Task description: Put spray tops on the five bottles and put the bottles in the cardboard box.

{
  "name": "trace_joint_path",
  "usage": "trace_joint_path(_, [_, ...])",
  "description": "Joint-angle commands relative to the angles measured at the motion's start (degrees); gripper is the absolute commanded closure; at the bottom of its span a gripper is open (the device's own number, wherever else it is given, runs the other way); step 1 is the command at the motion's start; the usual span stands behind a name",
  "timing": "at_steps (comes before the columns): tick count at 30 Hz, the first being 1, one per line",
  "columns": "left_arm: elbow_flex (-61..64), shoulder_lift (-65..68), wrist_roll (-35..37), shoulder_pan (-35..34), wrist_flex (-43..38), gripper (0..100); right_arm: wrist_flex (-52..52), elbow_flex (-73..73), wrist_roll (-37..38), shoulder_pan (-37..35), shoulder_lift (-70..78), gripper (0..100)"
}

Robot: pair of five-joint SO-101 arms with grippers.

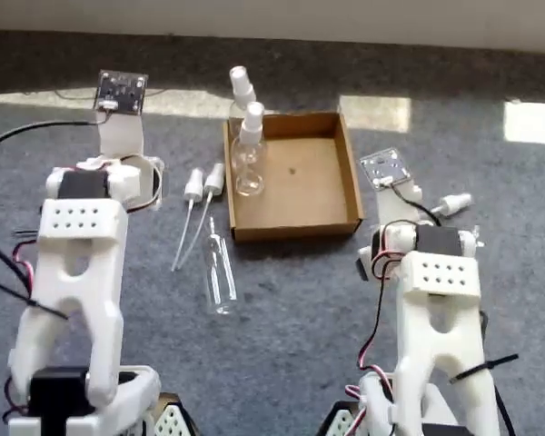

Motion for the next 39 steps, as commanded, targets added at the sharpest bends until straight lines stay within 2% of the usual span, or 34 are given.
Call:
trace_joint_path(1, [-15.78, 14.46, -0.35, 1.19, 2.11, 83, 0.04, 1.27, -2.9, -3.74, -6.2, 99.3])
trace_joint_path(7, [-27.65, 32.13, -0.7, 1.98, 2.29, 82, -0.04, 9.36, -3.78, -10.59, -13.23, 99.3])
trace_joint_path(10, [-32.22, 38.02, -0.7, 2.77, 2.29, 82, -0.04, 11.47, -6.68, -12.0, -15.87, 99.3])
trace_joint_path(16, [-38.02, 45.67, -0.7, 4.97, 2.29, 82, -0.04, 13.93, -7.03, -15.08, -20.0, 99.3])
trace_joint_path(39, [-41.1, 46.99, -0.44, 6.11, 4.4, 82, -0.04, 15.96, -7.03, -16.75, -20.62, 99.3])
